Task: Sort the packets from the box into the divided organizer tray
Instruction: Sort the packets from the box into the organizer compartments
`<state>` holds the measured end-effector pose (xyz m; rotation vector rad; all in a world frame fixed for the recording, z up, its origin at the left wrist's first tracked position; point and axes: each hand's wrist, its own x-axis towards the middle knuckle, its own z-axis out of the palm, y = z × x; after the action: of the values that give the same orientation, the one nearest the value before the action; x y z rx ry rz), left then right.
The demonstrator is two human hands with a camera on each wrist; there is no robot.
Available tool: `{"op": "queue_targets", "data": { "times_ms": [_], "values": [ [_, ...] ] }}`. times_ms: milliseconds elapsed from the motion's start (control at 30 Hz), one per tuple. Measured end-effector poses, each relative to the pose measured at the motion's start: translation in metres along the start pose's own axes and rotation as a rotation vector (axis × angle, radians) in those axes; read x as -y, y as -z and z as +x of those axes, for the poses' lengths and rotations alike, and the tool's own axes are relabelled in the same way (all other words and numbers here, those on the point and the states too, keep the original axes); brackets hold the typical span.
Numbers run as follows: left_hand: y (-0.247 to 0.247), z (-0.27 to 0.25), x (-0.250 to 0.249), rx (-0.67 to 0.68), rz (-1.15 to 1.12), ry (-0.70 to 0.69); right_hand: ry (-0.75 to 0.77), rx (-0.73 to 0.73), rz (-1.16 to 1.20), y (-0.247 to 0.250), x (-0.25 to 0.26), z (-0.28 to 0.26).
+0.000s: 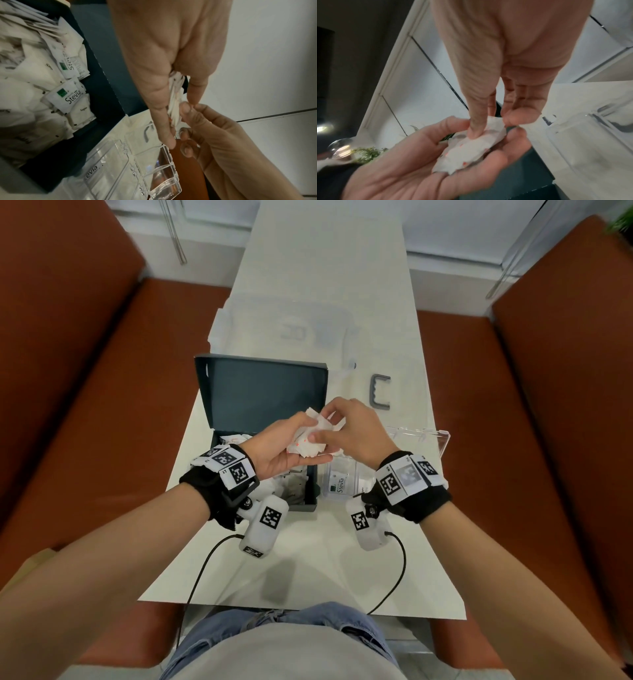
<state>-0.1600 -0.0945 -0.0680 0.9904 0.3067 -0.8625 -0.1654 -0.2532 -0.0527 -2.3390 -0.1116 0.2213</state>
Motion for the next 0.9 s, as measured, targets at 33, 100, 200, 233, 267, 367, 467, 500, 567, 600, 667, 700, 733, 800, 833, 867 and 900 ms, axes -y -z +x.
{"op": "queue_targets", "data": {
  "times_ms": [33, 100, 200, 233, 267, 367, 467, 500, 567, 600, 667, 700, 733, 800, 833, 867, 900],
  "values": [
    [0.001, -0.002, 0.000, 0.023, 0.006, 0.006, -0.019, -0.005, 0.040, 0.003, -0.002, 0.002],
    [0.003, -0.005, 0.002, 0.063, 0.029, -0.001, -0.051, 0.008, 0.138, 0.009, -0.006, 0.004],
    [0.002, -0.005, 0.003, 0.075, 0.102, -0.034, -0.081, 0.035, 0.182, 0.016, -0.012, 0.004],
    [0.001, -0.004, 0.003, 0.053, 0.128, -0.056, -0.088, 0.034, 0.174, 0.018, -0.014, 0.003],
    [-0.001, -0.002, 0.004, 0.020, 0.144, -0.085, -0.099, 0.032, 0.175, 0.019, -0.016, 0.003],
    [-0.003, 0.005, 0.007, -0.056, 0.160, -0.165, -0.155, 0.022, 0.290, 0.026, -0.024, 0.000],
    [-0.006, 0.010, 0.011, -0.057, 0.185, -0.190, -0.172, -0.065, 0.327, 0.039, -0.034, -0.003],
    [-0.007, 0.011, 0.012, -0.062, 0.192, -0.190, -0.167, -0.106, 0.283, 0.045, -0.039, -0.003],
    [-0.010, 0.013, 0.013, -0.089, 0.203, -0.193, -0.170, -0.159, 0.165, 0.059, -0.052, -0.006],
    [-0.011, 0.014, 0.013, -0.102, 0.207, -0.195, -0.182, -0.155, 0.104, 0.066, -0.061, -0.008],
    [-0.014, 0.015, 0.013, -0.121, 0.218, -0.196, -0.237, -0.081, -0.040, 0.075, -0.080, -0.012],
    [-0.014, 0.015, 0.013, -0.131, 0.221, -0.194, -0.271, -0.023, -0.121, 0.076, -0.088, -0.013],
    [-0.015, 0.016, 0.014, -0.139, 0.224, -0.191, -0.308, 0.031, -0.199, 0.075, -0.097, -0.015],
    [-0.019, 0.017, 0.015, -0.153, 0.228, -0.183, -0.357, 0.108, -0.323, 0.069, -0.112, -0.019],
    [-0.021, 0.018, 0.015, -0.157, 0.228, -0.180, -0.372, 0.137, -0.363, 0.063, -0.118, -0.020],
    [-0.022, 0.019, 0.016, -0.159, 0.228, -0.179, -0.387, 0.158, -0.386, 0.055, -0.122, -0.021],
    [-0.023, 0.020, 0.016, -0.161, 0.230, -0.177, -0.400, 0.174, -0.403, 0.047, -0.125, -0.023]
  ]
}}
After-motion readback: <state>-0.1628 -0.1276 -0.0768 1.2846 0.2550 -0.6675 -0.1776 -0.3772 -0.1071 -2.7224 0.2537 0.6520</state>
